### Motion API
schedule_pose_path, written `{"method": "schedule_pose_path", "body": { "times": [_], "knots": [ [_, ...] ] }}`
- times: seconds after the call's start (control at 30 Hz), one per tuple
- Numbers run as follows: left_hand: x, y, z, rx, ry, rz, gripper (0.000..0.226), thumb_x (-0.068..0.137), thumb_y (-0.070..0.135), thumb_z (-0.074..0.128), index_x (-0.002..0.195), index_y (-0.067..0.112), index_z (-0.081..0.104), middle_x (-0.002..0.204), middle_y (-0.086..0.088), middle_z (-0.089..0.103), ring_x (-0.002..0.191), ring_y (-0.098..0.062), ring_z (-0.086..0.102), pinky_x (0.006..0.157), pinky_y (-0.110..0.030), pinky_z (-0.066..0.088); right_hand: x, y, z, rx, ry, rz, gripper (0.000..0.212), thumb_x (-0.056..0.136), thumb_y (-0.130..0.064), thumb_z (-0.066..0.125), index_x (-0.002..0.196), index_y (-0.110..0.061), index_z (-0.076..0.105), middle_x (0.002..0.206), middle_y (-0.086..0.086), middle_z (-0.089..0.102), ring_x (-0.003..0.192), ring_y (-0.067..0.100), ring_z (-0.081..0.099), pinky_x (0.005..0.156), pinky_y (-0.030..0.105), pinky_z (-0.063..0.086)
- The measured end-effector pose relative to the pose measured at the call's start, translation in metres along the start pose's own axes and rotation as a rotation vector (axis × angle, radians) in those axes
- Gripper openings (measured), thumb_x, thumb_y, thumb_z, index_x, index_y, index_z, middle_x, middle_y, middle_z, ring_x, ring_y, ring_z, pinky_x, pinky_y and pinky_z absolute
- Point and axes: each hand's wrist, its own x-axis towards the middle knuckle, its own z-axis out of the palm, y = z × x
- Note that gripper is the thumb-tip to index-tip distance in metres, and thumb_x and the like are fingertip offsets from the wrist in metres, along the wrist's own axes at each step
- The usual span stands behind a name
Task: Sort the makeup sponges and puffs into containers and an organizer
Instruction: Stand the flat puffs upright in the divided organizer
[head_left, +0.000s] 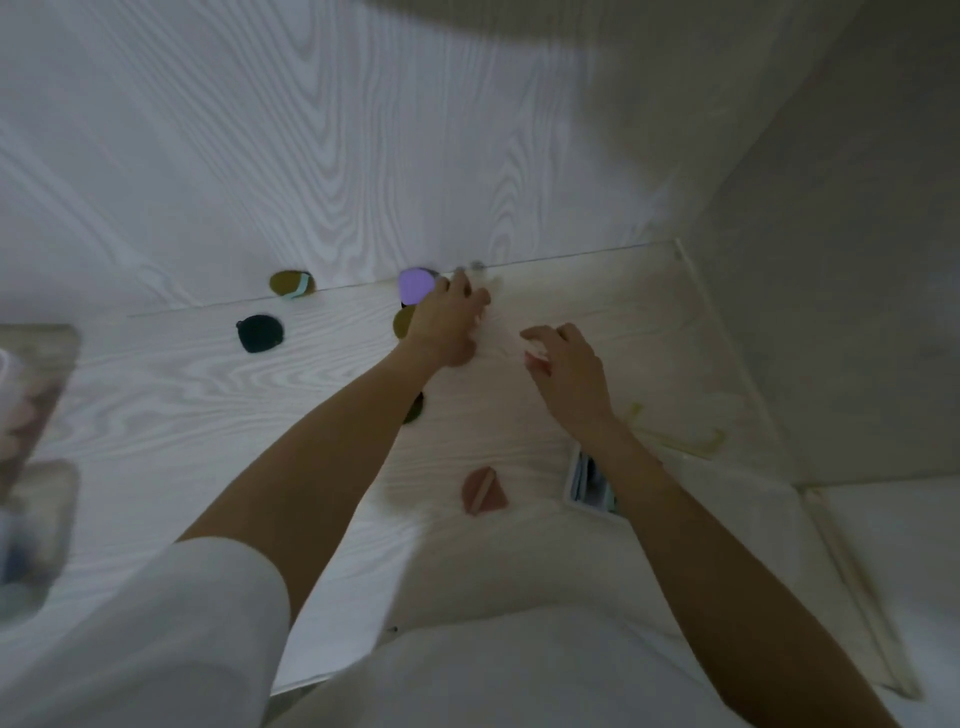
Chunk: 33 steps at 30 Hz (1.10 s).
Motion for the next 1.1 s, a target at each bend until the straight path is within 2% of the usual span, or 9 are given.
{"method": "schedule_pose_path", "body": {
  "times": [0.13, 0.23, 0.27, 0.37, 0.47, 0.57, 0.7, 0.9, 1.1],
  "knots": [
    [-0.028, 0.021, -0.012, -0.293, 0.279, 0.103, 0.03, 0.089, 0.022, 0.06, 0.118, 0.013, 0.055, 0.106, -0.008, 0.059, 0.087, -0.024, 0.062, 0.059, -0.027, 0.041, -0.041, 0.01, -0.033, 0.172, 0.083, 0.091, 0.044, 0.088, -0.006, 0.058, 0.13, -0.018, 0.05, 0.092, 0.005, 0.055, 0.074, 0.014, 0.049, 0.065, 0.014, 0.033],
    [-0.064, 0.057, -0.017, -0.522, 0.447, 0.287, 0.014, 0.084, 0.021, 0.068, 0.093, 0.013, 0.061, 0.086, -0.003, 0.062, 0.069, -0.012, 0.058, 0.058, -0.024, 0.045, -0.084, 0.022, -0.065, 0.297, 0.186, 0.254, 0.04, 0.085, -0.012, 0.066, 0.122, -0.014, 0.05, 0.083, -0.001, 0.058, 0.071, 0.013, 0.057, 0.063, 0.011, 0.044],
    [-0.076, 0.074, -0.019, -0.565, 0.46, 0.351, 0.01, 0.084, 0.02, 0.068, 0.09, 0.014, 0.063, 0.085, -0.002, 0.062, 0.068, -0.009, 0.056, 0.06, -0.023, 0.046, -0.099, 0.029, -0.075, 0.323, 0.23, 0.308, 0.034, 0.084, -0.017, 0.068, 0.114, -0.014, 0.052, 0.084, -0.002, 0.061, 0.074, 0.014, 0.06, 0.066, 0.015, 0.048],
    [-0.097, 0.124, -0.021, -0.543, 0.477, 0.539, 0.007, 0.085, 0.02, 0.064, 0.088, 0.017, 0.07, 0.09, -0.001, 0.065, 0.075, -0.013, 0.06, 0.062, -0.022, 0.049, -0.142, 0.053, -0.097, 0.372, 0.357, 0.439, 0.017, 0.083, -0.024, 0.07, 0.094, -0.02, 0.057, 0.082, -0.003, 0.066, 0.076, 0.014, 0.066, 0.072, 0.036, 0.056],
    [-0.1, 0.162, -0.016, -0.452, 0.417, 0.754, 0.014, 0.087, 0.021, 0.058, 0.088, 0.017, 0.072, 0.092, -0.003, 0.067, 0.077, -0.02, 0.063, 0.059, -0.026, 0.05, -0.174, 0.07, -0.106, 0.461, 0.445, 0.526, 0.01, 0.086, -0.015, 0.066, 0.094, -0.019, 0.06, 0.08, -0.009, 0.065, 0.073, 0.005, 0.066, 0.068, 0.032, 0.058],
    [-0.094, 0.188, -0.006, -0.34, 0.325, 0.915, 0.017, 0.087, 0.018, 0.055, 0.086, 0.017, 0.072, 0.09, -0.005, 0.068, 0.077, -0.023, 0.064, 0.057, -0.027, 0.054, -0.192, 0.084, -0.108, 0.489, 0.469, 0.58, 0.012, 0.088, -0.011, 0.063, 0.1, -0.013, 0.063, 0.087, 0.0, 0.066, 0.081, 0.017, 0.067, 0.068, 0.031, 0.059],
    [-0.088, 0.211, -0.003, -0.322, 0.242, 0.981, 0.016, 0.085, 0.012, 0.055, 0.09, 0.01, 0.071, 0.093, -0.011, 0.068, 0.079, -0.027, 0.064, 0.059, -0.031, 0.055, -0.199, 0.093, -0.109, 0.476, 0.478, 0.603, 0.015, 0.088, -0.008, 0.062, 0.102, -0.011, 0.064, 0.09, 0.003, 0.066, 0.079, 0.02, 0.066, 0.071, 0.041, 0.058],
    [-0.081, 0.226, -0.008, -0.262, 0.265, 1.073, 0.025, 0.088, 0.014, 0.047, 0.087, 0.009, 0.071, 0.092, -0.011, 0.069, 0.08, -0.025, 0.066, 0.066, -0.028, 0.05, -0.199, 0.097, -0.116, 0.473, 0.495, 0.58, 0.014, 0.087, -0.007, 0.062, 0.101, -0.01, 0.064, 0.088, 0.0, 0.064, 0.077, 0.017, 0.065, 0.071, 0.038, 0.058],
    [-0.088, 0.227, -0.006, -0.259, 0.304, 1.104, 0.021, 0.089, 0.003, 0.051, 0.09, 0.01, 0.07, 0.096, -0.011, 0.068, 0.088, -0.025, 0.063, 0.072, -0.025, 0.046, -0.202, 0.101, -0.113, 0.469, 0.497, 0.575, 0.015, 0.086, -0.006, 0.063, 0.1, -0.011, 0.063, 0.086, -0.002, 0.063, 0.075, 0.018, 0.064, 0.071, 0.04, 0.058]
  ]
}}
